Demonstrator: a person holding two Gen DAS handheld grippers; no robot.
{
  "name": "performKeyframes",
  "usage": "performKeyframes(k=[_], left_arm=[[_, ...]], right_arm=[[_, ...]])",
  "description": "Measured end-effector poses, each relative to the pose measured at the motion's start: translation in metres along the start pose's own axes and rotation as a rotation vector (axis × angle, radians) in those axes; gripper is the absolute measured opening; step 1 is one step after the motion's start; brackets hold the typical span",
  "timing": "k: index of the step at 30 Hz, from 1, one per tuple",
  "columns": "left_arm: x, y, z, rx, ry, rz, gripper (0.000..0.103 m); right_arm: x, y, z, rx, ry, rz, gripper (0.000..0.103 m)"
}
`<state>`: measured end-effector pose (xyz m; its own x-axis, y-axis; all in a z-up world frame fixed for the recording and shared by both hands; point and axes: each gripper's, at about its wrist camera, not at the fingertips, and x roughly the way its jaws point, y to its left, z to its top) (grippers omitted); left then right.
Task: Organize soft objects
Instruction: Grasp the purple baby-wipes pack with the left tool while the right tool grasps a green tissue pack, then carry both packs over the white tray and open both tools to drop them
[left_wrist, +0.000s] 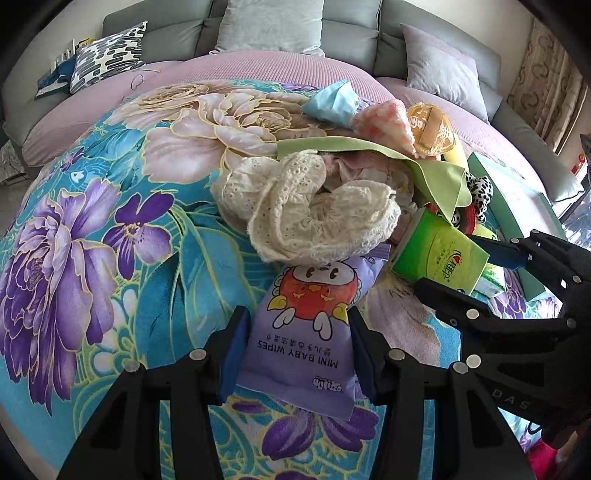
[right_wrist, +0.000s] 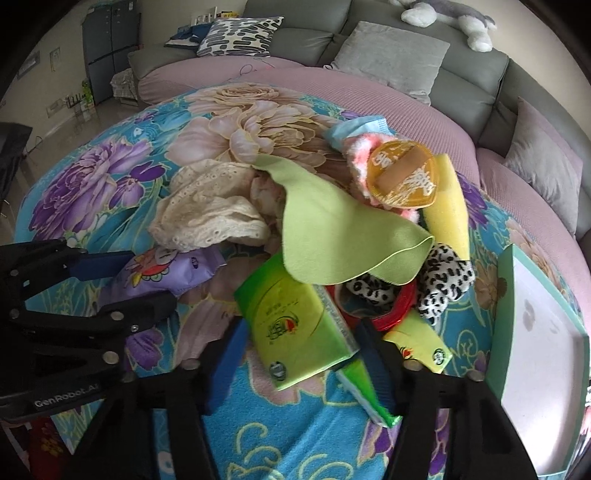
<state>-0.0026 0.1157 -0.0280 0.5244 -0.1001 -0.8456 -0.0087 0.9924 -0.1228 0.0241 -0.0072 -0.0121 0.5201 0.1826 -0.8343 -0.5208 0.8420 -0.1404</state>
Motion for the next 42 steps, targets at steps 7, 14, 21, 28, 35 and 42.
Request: performKeyframes(k=[7, 14, 21, 28, 35, 42], left_arm=[[-0.002, -0.003, -0.001, 0.012, -0.002, 0.018, 0.052], [-0.006, -0.003, -0.003, 0.018, 0.0, 0.022, 0.049], [-0.016, -0.007, -0.003, 0.033, -0.007, 0.027, 0.048], [-0.031, -0.01, 0.0, 0.043, -0.029, 0.048, 0.048], [-0.047, -0.016, 0.003, 0.061, -0.059, 0.06, 0.048], [-0.063, -0.023, 0.006, 0.079, -0.089, 0.066, 0.048]], right_arm=[[-0.002, 0.003, -0.001, -0.001, -0.004, 0.011, 0.06], [-0.008, -0.001, -0.004, 0.015, -0.018, 0.038, 0.057], [-0.016, -0.006, -0.007, 0.049, -0.036, 0.072, 0.054], [-0.025, -0.015, -0.014, 0.1, -0.051, 0.11, 0.051], [-0.037, -0.025, -0.018, 0.142, -0.075, 0.123, 0.048], [-0.047, -0.035, -0.021, 0.177, -0.095, 0.133, 0.047]])
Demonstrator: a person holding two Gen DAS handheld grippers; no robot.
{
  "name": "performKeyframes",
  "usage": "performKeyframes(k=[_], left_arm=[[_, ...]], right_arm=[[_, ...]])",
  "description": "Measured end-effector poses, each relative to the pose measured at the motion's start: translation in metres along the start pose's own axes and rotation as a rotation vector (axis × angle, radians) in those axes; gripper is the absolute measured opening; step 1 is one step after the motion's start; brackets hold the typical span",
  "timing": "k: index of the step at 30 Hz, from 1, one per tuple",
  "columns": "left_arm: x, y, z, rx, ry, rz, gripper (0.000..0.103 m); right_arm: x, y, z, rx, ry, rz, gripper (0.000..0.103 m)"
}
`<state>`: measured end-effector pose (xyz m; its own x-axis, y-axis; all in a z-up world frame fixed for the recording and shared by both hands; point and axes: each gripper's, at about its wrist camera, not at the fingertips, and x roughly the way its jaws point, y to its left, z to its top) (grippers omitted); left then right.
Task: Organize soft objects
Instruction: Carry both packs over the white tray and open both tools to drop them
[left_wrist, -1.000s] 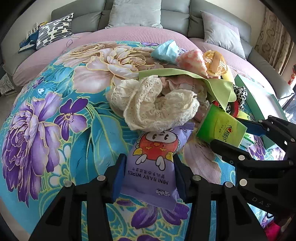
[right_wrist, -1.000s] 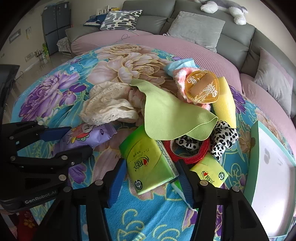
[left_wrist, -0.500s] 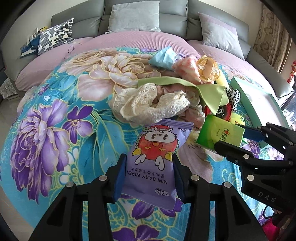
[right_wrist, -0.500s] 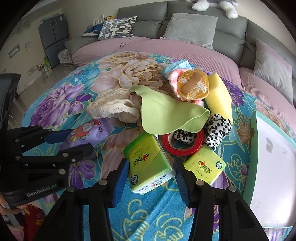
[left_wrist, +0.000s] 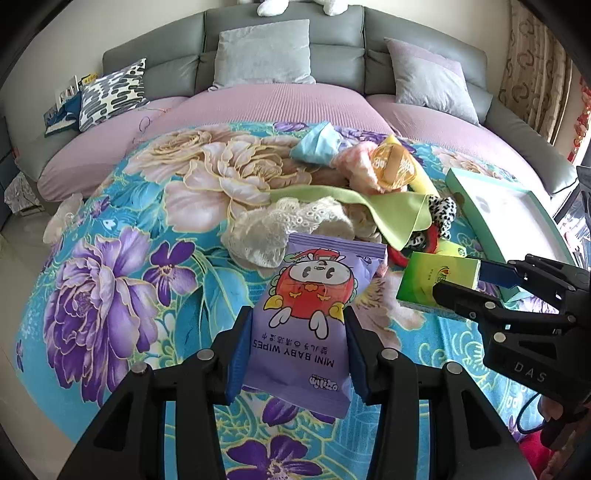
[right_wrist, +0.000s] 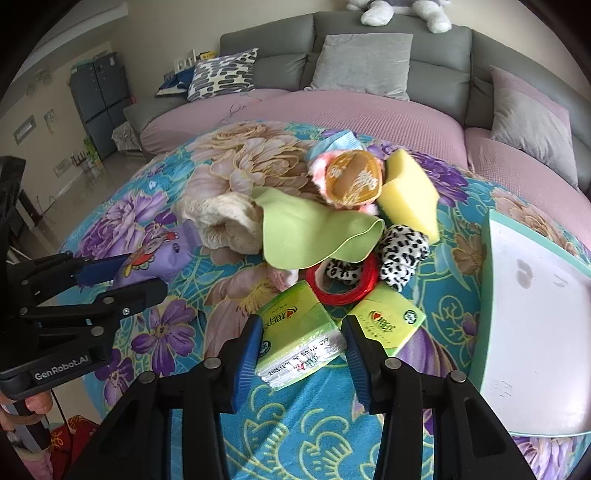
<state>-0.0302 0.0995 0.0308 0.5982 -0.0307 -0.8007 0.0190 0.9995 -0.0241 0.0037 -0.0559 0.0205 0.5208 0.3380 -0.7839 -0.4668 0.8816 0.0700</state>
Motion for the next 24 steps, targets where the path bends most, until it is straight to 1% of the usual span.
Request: performKeyframes(k=[8, 13, 15, 18, 24], left_arm=[[-0.013, -0.011, 0.009, 0.021, -0.027, -0.003, 0.048], [-0.014, -0.027, 0.025, 0.044, -0.04, -0.014, 0.048], [-0.016, -0.038, 0.036, 0.058, -0.056, -0.028, 0.048], [-0.016, -0.063, 0.056, 0.083, -0.084, -0.065, 0.048], [-0.009, -0.116, 0.089, 0.097, -0.109, -0.146, 0.048]], right_arm=[[-0.022, -0.012, 0.003, 0.035, -0.06, -0.006, 0.047], [-0.034, -0.021, 0.007, 0.065, -0.098, -0.022, 0.047], [-0.041, -0.029, 0.008, 0.084, -0.117, -0.034, 0.047], [-0.052, -0.048, 0.01, 0.13, -0.141, -0.077, 0.047], [-0.076, -0.102, 0.009, 0.27, -0.19, -0.179, 0.047]])
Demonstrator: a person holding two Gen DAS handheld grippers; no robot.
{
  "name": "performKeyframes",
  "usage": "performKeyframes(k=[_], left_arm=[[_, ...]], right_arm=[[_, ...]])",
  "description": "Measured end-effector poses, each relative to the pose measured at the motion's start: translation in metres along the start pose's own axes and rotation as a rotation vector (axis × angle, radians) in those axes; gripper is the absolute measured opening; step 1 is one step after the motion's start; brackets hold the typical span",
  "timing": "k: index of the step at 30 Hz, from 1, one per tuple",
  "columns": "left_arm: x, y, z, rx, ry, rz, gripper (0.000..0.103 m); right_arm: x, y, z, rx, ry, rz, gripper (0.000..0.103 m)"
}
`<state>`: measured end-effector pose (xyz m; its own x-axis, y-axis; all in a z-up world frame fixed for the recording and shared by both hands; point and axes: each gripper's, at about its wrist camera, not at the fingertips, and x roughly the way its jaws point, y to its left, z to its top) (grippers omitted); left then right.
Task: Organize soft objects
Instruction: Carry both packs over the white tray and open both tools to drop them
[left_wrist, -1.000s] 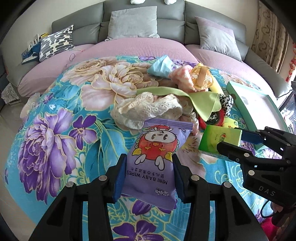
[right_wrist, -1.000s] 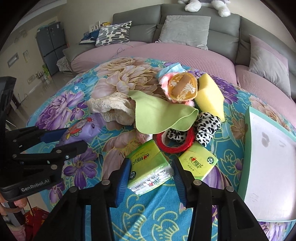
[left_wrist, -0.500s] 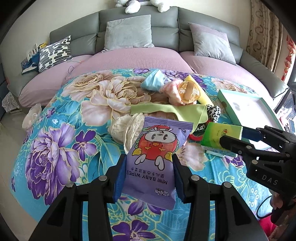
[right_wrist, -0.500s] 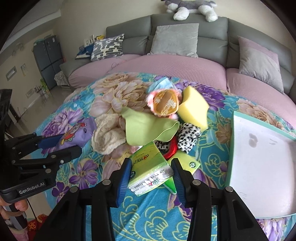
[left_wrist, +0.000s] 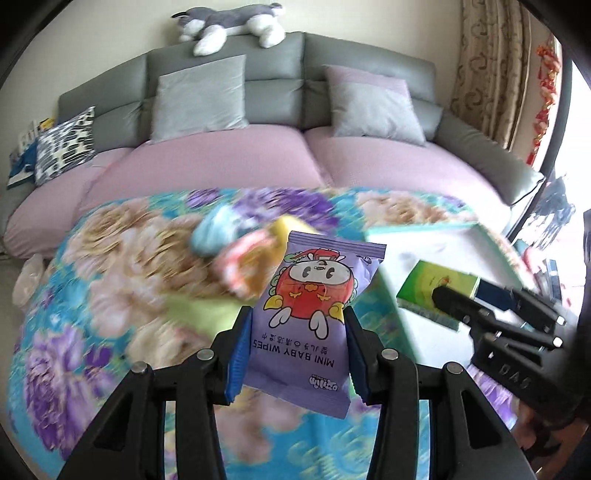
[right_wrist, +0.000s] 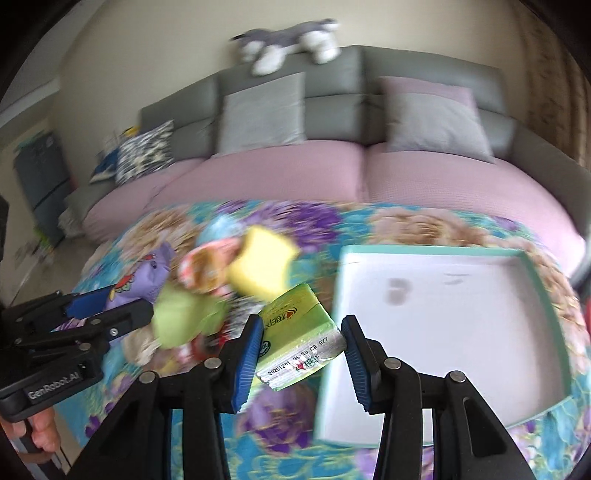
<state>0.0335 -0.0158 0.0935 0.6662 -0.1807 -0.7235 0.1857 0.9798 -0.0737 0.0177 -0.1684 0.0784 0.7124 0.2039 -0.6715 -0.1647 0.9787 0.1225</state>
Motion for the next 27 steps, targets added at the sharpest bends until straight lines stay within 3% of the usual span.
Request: performKeyframes(k=[7, 13, 27], left_arm=[[0.029, -0.056, 0.023, 0.001, 0.006, -0.053, 0.048], [0.055, -0.09, 0.031, 0.015, 0.033, -0.07, 0.048], [0.105, -0.139, 0.037, 0.07, 0.081, -0.036, 0.049]], right_arm=[[-0.011, -0.066, 0.01, 0.139, -0.038, -0.136, 0.047], [-0.015, -0.114, 0.01, 0.25, -0.045, -0.202, 0.047], [-0.012, -0.186, -0.011, 0.395, -0.052, -0.326, 0.047]])
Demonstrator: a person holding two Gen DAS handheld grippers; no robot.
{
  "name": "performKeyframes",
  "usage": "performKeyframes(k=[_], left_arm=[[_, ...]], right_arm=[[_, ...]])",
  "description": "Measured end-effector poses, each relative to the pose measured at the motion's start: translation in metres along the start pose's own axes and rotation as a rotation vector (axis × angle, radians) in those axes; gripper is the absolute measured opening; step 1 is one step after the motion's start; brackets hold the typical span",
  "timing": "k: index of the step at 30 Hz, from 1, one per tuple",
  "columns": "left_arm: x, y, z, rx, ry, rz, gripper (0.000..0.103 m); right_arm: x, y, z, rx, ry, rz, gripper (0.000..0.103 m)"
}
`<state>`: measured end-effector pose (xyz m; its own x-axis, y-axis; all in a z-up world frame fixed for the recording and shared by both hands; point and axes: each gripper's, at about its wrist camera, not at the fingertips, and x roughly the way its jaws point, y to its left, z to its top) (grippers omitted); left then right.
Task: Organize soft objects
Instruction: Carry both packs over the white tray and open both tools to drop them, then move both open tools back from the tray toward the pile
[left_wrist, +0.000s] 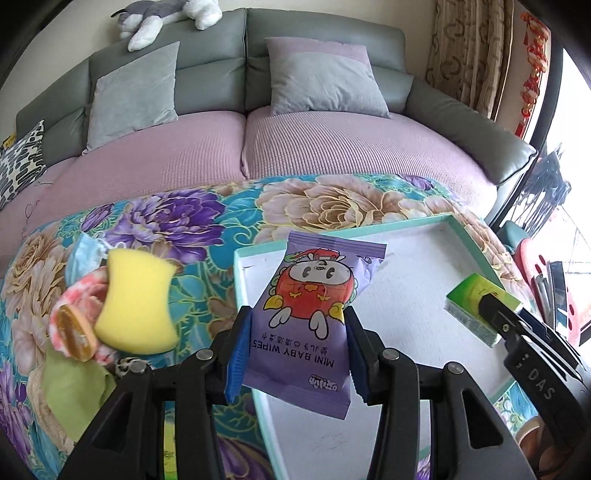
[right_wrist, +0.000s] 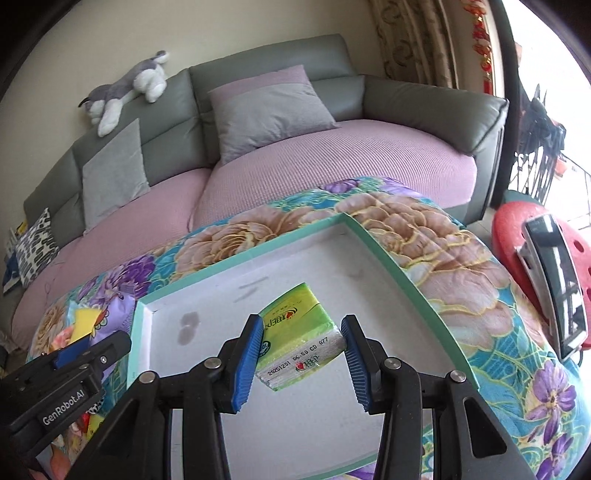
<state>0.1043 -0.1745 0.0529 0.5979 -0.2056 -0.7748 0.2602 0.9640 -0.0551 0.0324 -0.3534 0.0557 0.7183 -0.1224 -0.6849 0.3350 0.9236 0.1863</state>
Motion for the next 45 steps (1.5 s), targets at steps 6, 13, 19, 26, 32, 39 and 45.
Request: performKeyframes(k=[6, 13, 19, 26, 32, 39, 45], left_arm=[[0.013, -0.015, 0.003, 0.019, 0.009, 0.017, 0.049], [0.024, -0.025, 0.005, 0.034, 0.014, 0.035, 0.049], [0.032, -0.026, 0.004, 0.024, 0.04, 0.037, 0.063], [0.027, -0.02, 0.0, 0.011, 0.032, 0.062, 0.075], [0.022, -0.008, -0.004, -0.01, 0.021, 0.1, 0.087], [0.012, 0.001, -0.006, -0.033, -0.004, 0.125, 0.095], [0.007, 0.01, -0.01, -0.055, -0.011, 0.151, 0.095]], right_arm=[[0.0, -0.021, -0.001, 0.049, 0.002, -0.025, 0.047], [0.002, -0.041, -0.002, 0.105, 0.016, -0.052, 0.047], [0.008, -0.043, -0.004, 0.079, 0.045, -0.069, 0.054], [0.005, -0.034, -0.004, 0.022, 0.07, -0.104, 0.078], [0.004, -0.027, -0.007, -0.052, 0.124, -0.185, 0.088], [-0.007, -0.024, -0.008, -0.096, 0.135, -0.225, 0.103], [-0.012, -0.023, -0.009, -0.118, 0.135, -0.264, 0.103]])
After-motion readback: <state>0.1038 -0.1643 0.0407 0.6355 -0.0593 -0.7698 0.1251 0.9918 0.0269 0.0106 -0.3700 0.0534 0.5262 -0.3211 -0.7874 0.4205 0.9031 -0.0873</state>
